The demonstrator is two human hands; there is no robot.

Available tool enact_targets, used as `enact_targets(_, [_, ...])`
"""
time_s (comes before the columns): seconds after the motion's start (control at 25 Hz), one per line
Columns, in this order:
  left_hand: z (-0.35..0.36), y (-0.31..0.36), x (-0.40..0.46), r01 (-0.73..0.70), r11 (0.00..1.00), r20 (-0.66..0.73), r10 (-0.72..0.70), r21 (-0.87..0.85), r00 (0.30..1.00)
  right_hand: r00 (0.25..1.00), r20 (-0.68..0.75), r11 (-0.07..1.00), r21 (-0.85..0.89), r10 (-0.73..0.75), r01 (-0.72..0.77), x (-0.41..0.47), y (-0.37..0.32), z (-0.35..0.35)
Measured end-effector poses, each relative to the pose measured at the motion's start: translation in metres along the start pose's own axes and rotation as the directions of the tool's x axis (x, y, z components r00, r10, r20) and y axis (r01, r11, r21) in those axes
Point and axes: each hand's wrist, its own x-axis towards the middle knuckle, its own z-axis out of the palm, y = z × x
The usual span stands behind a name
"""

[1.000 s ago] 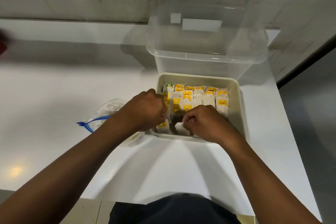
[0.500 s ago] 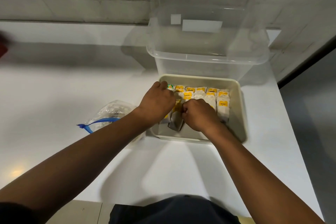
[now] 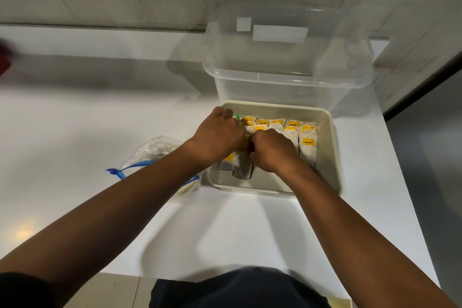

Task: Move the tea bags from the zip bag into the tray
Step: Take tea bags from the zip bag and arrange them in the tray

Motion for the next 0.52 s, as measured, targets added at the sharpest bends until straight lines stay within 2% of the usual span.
enact_targets(0.2, [-0.0007, 0.0073, 0.0019, -0.005, 0.998, 0.045, 0.003, 0.055, 0.999, 1.000, -0.022, 1.000, -0.008, 0.009, -0.009, -0.0005, -0.0007, -0.0006])
enact_targets(0.36, [-0.0029, 0.0097, 0.0001, -0.016, 0.999, 0.066, 0.014, 0.029, 0.998, 1.000, -0.012, 1.000, 0.013, 0.019, -0.019, 0.0017, -0.0002, -0.0031])
enact_targets(0.52, [0.0016, 0.0118, -0.0022, -0.019, 0.999, 0.035, 0.018, 0.037, 0.999, 1.000, -0.004, 0.999, 0.031, 0.029, -0.029, 0.0015, 0.0004, -0.0016])
